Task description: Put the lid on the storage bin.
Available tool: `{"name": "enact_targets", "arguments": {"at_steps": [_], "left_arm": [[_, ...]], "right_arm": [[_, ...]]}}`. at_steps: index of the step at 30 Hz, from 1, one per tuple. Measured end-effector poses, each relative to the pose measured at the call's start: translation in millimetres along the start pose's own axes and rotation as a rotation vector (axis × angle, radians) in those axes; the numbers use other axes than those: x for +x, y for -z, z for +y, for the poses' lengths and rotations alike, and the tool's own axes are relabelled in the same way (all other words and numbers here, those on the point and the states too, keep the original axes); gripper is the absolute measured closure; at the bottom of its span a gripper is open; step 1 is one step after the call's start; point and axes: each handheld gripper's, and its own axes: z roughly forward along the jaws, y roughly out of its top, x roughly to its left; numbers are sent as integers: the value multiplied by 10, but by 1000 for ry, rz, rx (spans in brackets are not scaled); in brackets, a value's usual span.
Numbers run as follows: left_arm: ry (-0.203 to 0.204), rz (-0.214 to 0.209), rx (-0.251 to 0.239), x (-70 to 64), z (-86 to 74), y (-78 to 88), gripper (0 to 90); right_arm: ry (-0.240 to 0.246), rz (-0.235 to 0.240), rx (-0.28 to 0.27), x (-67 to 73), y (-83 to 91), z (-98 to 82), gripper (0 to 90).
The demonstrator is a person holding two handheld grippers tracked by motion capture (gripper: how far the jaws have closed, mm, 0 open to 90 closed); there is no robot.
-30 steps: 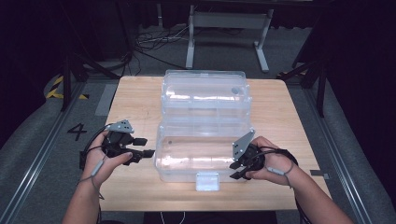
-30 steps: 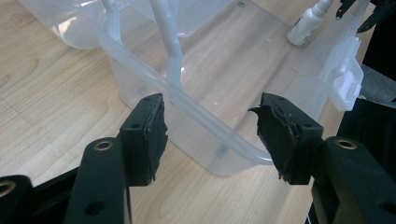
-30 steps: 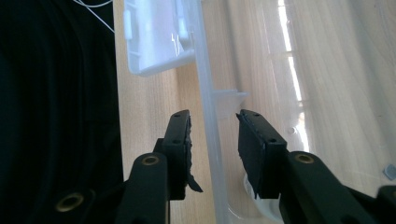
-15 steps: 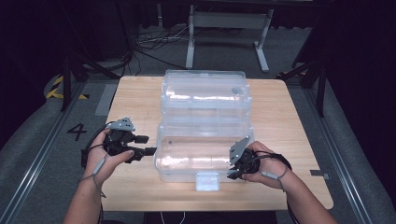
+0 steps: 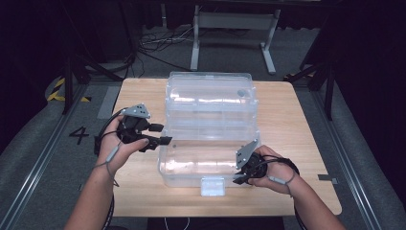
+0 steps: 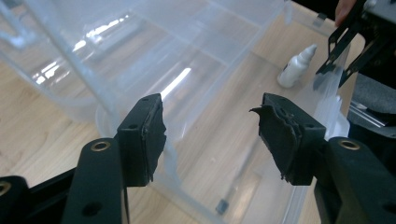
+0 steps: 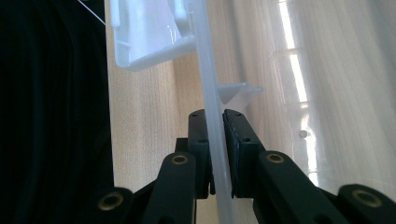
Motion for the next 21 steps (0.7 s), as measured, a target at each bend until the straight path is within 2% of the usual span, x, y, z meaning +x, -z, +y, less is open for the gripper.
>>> {"name": "enact_targets", "arguments": {"at_steps": [7, 13, 16, 21], "left_arm": [[-8, -2, -15, 44, 219, -59, 397], [-42, 23, -3, 36, 455, -133, 394], [-64, 12, -20, -17, 584, -189, 392], [-86, 8, -7, -28, 729, -278, 386]], "right_arm": [[17, -9, -25, -20, -9, -15, 820], [4, -10, -20, -11, -6, -13, 819], [7, -10, -29, -14, -8, -20, 818], [4, -13, -38, -10, -9, -27, 817]]}}
